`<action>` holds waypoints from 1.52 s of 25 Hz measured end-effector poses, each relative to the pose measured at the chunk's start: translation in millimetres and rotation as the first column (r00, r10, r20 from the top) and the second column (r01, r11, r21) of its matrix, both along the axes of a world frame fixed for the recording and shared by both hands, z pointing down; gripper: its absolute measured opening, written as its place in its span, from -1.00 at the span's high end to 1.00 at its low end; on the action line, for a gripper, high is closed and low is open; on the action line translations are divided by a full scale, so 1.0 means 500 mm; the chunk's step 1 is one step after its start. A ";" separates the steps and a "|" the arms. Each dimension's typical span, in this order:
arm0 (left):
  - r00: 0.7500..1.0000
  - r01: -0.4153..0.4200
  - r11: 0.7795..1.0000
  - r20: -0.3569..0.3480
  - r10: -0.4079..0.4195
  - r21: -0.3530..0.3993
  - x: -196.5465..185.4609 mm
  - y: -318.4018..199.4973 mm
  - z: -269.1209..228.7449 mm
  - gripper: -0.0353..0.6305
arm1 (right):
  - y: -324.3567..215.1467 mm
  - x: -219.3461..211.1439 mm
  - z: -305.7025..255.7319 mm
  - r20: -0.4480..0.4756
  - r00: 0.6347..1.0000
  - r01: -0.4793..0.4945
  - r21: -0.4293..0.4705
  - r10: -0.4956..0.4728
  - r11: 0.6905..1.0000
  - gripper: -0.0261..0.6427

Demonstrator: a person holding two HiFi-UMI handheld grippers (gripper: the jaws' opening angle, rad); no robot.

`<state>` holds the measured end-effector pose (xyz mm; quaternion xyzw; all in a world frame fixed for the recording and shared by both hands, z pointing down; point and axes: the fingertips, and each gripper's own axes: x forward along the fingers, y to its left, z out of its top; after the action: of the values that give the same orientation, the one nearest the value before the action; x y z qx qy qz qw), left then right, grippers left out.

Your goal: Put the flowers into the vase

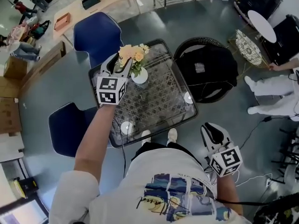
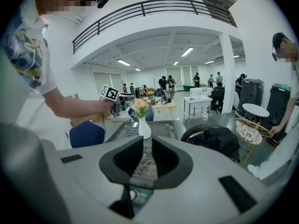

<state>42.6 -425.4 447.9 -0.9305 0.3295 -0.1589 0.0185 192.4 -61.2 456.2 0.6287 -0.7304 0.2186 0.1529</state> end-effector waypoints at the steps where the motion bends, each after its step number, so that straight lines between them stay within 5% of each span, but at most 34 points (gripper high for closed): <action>1: 1.000 0.013 1.000 -0.002 -0.013 0.001 -0.003 0.008 -0.006 0.28 | -0.003 0.007 0.004 0.003 1.000 0.017 0.003 -0.017 1.000 0.74; 11: 0.989 0.141 0.981 -0.017 -0.144 -0.135 -0.089 0.221 -0.031 0.30 | -0.075 0.007 0.051 0.069 0.956 0.282 0.065 -0.286 0.957 0.74; 13: 0.990 0.138 0.973 -0.014 -0.143 -0.185 -0.110 0.289 -0.024 0.54 | -0.091 -0.016 0.056 0.088 0.937 0.332 0.077 -0.338 0.940 0.74; 15: 0.991 0.122 0.965 -0.018 -0.129 -0.231 -0.127 0.356 -0.019 0.84 | -0.106 -0.047 0.059 0.097 0.915 0.384 0.090 -0.392 0.919 0.74; 19: 0.994 0.064 0.945 -0.067 -0.090 -0.319 -0.150 0.472 -0.019 0.87 | -0.119 -0.125 0.029 0.068 0.861 0.494 0.129 -0.504 0.860 0.74; 23: 0.994 0.007 0.943 -0.100 -0.043 -0.332 -0.168 0.556 -0.052 0.87 | -0.122 -0.191 -0.011 0.008 0.815 0.573 0.144 -0.580 0.807 0.74; 30: 0.983 -0.090 0.936 -0.179 0.030 -0.341 -0.271 0.696 -0.105 0.87 | -0.054 -0.375 -0.040 -0.029 0.765 0.641 0.140 -0.644 0.755 0.75; 38: 0.982 -0.142 0.932 -0.163 0.091 -0.334 -0.413 0.857 -0.104 0.87 | 0.067 -0.567 -0.046 -0.033 0.735 0.675 0.119 -0.677 0.728 0.75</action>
<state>-164.0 2.9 395.7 -0.9464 0.2414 -0.1445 -0.1588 -91.1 -27.6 433.3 0.3266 -0.9221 0.1065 0.1781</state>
